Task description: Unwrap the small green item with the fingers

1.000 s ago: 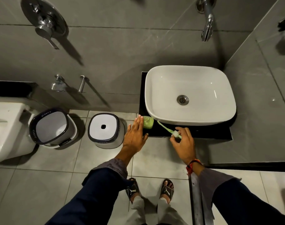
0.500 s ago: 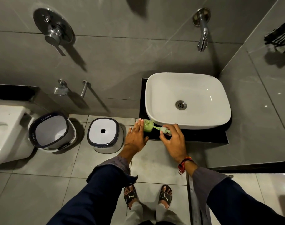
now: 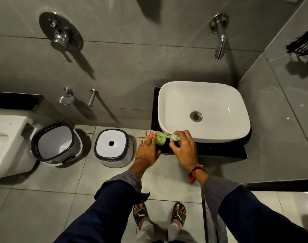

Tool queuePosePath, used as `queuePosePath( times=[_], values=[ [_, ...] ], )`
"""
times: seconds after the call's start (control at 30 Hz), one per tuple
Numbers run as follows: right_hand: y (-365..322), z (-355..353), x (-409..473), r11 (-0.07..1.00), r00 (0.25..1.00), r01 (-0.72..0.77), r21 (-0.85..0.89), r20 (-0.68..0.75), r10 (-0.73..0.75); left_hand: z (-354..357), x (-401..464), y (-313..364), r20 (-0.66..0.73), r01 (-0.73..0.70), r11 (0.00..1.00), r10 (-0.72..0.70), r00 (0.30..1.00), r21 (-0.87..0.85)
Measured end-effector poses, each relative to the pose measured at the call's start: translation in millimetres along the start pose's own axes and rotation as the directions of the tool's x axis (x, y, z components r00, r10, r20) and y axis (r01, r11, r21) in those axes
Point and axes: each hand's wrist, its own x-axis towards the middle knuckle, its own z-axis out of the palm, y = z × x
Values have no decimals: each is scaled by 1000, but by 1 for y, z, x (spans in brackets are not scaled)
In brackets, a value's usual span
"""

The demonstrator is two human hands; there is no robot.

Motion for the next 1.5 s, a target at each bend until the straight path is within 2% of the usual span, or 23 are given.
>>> queuePosePath(
  times=[0.27, 0.43, 0.5, 0.8, 0.9, 1.0, 1.33, 1.5],
  values=[
    [-16, 12, 32, 998, 987, -8, -69, 157, 19, 2, 3, -2, -11, 1, 1000, -1, 1000, -5],
    [-25, 27, 51, 947, 971, 21, -320, 231, 57, 6, 5, -2, -18, 17, 1000, -18, 1000, -12],
    [-26, 32, 50, 938, 964, -2, -348, 249, 94, 7, 5, -2, -17, 19, 999, -19, 1000, -29],
    [-12, 44, 15, 995, 967, -97, -35, 234, 103, 18, -2, -7, -63, 0, 1000, -2, 998, -28],
    [-14, 52, 15, 985, 980, -160, 60, 130, 151, 23, -4, -8, -70, 10, 1000, -12, 997, -24],
    [-19, 61, 17, 983, 988, -150, 102, 62, 145, 25, -4, -10, -69, 7, 1000, -9, 998, -22],
    [-23, 72, 18, 971, 979, -202, 131, 26, 200, 24, 1, -12, -53, 4, 1000, -4, 999, 3],
    [-21, 72, 17, 976, 979, -195, 100, 85, 187, 23, 2, -10, -34, 16, 1000, -16, 999, 7]
  ],
)
